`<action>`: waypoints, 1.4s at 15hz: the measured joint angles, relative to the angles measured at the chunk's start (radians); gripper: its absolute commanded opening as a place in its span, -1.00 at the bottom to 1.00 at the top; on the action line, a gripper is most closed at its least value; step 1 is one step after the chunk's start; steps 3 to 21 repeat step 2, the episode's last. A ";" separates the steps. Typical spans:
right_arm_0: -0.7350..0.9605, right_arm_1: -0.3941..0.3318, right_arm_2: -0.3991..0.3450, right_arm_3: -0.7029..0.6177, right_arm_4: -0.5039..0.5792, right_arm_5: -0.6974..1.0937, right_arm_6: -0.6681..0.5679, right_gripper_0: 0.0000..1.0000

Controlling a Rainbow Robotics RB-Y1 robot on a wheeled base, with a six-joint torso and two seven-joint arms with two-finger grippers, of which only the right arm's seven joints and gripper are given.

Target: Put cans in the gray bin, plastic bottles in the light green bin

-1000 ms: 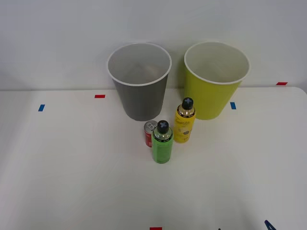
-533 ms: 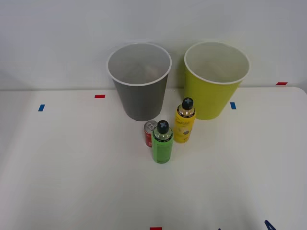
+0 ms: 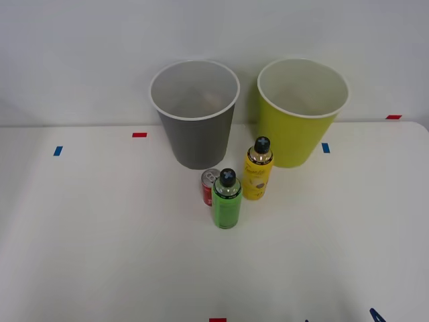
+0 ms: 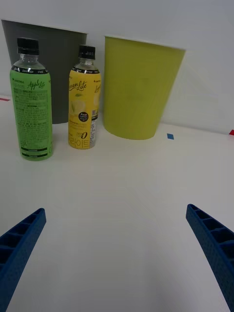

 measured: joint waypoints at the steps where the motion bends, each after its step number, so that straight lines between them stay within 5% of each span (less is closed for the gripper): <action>1: 0.000 0.000 0.000 0.000 0.000 0.000 0.000 1.00; 21: 0.000 0.000 0.000 0.000 0.000 0.000 0.000 1.00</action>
